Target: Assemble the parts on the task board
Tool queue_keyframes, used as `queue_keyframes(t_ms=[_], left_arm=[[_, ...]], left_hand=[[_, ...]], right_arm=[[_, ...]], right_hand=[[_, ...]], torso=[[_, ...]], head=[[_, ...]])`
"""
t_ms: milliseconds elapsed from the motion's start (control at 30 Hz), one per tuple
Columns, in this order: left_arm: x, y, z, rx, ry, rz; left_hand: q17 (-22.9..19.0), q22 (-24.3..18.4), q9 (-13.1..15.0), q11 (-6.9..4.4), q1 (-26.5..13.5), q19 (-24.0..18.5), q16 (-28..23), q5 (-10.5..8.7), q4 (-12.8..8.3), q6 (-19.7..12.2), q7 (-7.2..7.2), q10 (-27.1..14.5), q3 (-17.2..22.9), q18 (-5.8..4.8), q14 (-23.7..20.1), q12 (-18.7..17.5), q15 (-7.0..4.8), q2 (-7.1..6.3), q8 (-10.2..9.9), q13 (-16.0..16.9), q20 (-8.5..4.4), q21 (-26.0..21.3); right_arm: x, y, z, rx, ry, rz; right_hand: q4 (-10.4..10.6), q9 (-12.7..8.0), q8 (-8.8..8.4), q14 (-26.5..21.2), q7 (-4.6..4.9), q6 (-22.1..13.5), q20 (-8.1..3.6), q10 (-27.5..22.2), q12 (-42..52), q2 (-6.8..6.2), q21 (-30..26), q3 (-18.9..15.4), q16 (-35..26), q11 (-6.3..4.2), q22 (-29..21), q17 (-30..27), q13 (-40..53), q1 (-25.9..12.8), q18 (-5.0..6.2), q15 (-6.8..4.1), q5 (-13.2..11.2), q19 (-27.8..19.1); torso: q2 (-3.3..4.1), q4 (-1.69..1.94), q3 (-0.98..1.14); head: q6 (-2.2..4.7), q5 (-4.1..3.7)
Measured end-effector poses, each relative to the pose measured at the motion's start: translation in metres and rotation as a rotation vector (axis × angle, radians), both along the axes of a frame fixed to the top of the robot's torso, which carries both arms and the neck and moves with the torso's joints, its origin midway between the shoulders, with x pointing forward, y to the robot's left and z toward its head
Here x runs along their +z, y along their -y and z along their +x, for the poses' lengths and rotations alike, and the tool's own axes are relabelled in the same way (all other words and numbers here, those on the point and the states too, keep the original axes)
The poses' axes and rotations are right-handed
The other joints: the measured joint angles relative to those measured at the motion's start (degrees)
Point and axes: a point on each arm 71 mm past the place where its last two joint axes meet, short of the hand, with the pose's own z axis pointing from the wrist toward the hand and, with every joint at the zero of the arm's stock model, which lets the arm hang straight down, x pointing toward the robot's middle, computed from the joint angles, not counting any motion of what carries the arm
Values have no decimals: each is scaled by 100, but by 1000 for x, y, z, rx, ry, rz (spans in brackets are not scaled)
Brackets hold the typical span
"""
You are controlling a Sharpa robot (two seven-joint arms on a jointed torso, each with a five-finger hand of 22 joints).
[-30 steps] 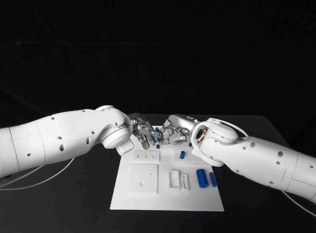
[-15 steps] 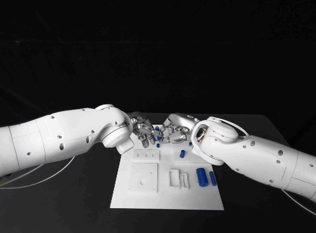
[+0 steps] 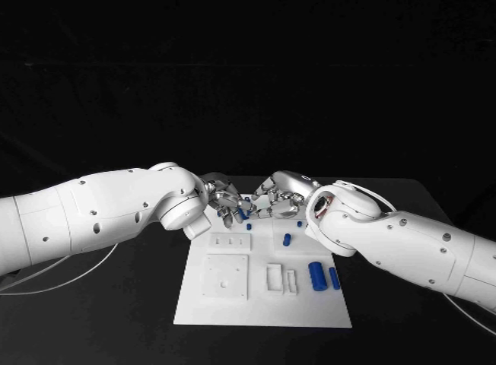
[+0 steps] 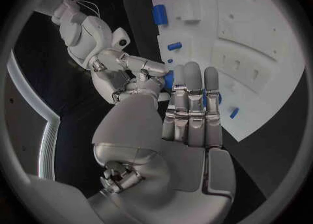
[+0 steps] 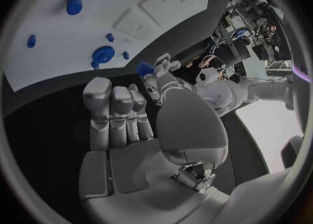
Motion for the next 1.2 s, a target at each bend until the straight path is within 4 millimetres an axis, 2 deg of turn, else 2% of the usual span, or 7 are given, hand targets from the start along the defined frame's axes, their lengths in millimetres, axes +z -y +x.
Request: queue_keyframes(t_ms=[133,300,433,500,700,867,1200], left_arm=[[0,-1,1,1,-4,3],[-2,-5,2,2,-16,22],[-3,-10,5,3,-31,47],[-4,-14,6,3,-39,62],[-6,-20,11,2,-62,113],[-10,-18,14,-7,-77,164],[-19,-15,17,-19,-66,267]], left_hand=[[57,33,56,0,-7,-8,20,58,-16,1,0,0,-15,0,-4,38,-4,-7,0,0,-8,42],[116,74,212,-1,-51,-29,43,148,-35,13,9,0,-28,0,15,100,-23,-51,-1,1,-29,90],[133,88,251,-2,-98,-29,43,193,-46,15,9,1,-17,0,27,129,-33,-38,-3,-4,-28,112],[133,88,226,-2,-106,-29,19,214,-64,16,10,1,-32,0,27,129,-33,-46,-5,-14,-28,112],[141,87,135,-2,-205,-29,-26,214,-245,27,19,1,102,-1,57,129,-63,-70,-15,-15,-28,112],[157,87,135,-21,-257,-8,-26,214,-325,34,22,20,135,0,85,137,-49,-77,-25,-14,-49,112],[221,106,160,-21,-294,13,-26,264,-363,37,23,21,127,0,121,238,-66,-68,-14,9,-69,135]], right_arm=[[-1,10,0,-15,6,17],[-2,34,-1,-32,5,39],[-1,54,-4,-37,-8,51],[1,65,-5,-42,-15,56],[15,91,-2,-79,-24,85],[31,115,13,-147,-6,116],[42,133,29,-237,16,185]], right_hand=[[175,-5,0,0,14,-119,0,0,0,0,-59,-197,-29,0,2,-36,-29,120,1,0,26,0],[162,-5,0,-20,16,-121,21,-30,0,0,-134,-366,-52,10,2,-76,-60,167,0,20,192,-20],[143,-5,0,-40,1,23,20,-83,-52,22,-256,-687,-108,1,2,-127,-113,190,-1,41,885,-20],[164,-5,0,-40,-9,72,20,-110,-89,66,-322,-854,-133,12,1,-159,-148,208,-1,41,1004,-20],[218,-4,0,-40,-11,118,20,-109,-89,77,-333,-923,-133,12,1,-183,-177,194,-2,41,1024,-20],[244,-4,0,-40,-22,166,20,-109,-89,77,-400,-897,-155,12,1,-207,-204,194,-3,41,1047,-20],[283,-4,0,-61,-22,166,20,-109,-117,77,-471,-857,-183,12,0,-242,-243,194,-6,20,1179,-20]], torso=[[1,2,1],[1,-7,3],[1,-9,3],[1,-13,7],[-2,-30,14],[-7,-30,15],[-3,-12,36]], head=[[4,4],[2,18],[-10,32],[-13,37],[-23,51],[-46,30],[-121,37]])
